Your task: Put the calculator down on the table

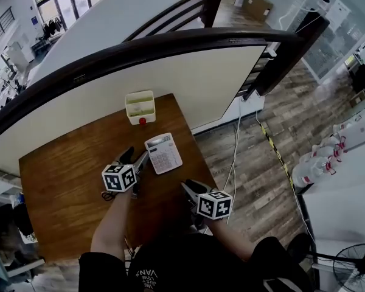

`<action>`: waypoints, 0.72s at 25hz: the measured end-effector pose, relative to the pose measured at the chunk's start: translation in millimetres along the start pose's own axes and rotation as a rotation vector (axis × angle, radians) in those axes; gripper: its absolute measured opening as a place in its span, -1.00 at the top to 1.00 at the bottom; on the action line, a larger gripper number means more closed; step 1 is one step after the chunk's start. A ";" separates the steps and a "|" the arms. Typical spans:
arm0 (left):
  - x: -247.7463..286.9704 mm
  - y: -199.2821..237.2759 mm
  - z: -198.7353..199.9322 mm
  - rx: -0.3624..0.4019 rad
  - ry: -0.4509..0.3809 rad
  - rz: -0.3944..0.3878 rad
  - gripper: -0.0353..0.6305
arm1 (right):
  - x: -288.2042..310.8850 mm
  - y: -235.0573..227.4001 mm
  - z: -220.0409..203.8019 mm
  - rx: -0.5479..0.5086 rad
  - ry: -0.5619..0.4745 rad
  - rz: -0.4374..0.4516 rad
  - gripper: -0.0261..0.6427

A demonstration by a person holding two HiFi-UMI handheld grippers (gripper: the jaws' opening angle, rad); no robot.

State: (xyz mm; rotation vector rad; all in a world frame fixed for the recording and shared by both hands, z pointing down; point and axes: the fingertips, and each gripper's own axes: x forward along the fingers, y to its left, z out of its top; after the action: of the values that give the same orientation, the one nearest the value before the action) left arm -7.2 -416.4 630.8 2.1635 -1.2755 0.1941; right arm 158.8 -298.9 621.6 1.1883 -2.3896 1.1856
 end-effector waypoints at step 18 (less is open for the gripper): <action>-133.6 -67.7 -12.4 0.067 -0.107 -0.148 0.48 | -25.9 79.6 -27.5 -0.041 -0.114 -0.034 0.75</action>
State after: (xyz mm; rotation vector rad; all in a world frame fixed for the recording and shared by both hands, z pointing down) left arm -18.6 -286.5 556.1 2.3430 -1.1747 0.0622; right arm 112.1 -236.1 581.2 1.3118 -2.4517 1.0808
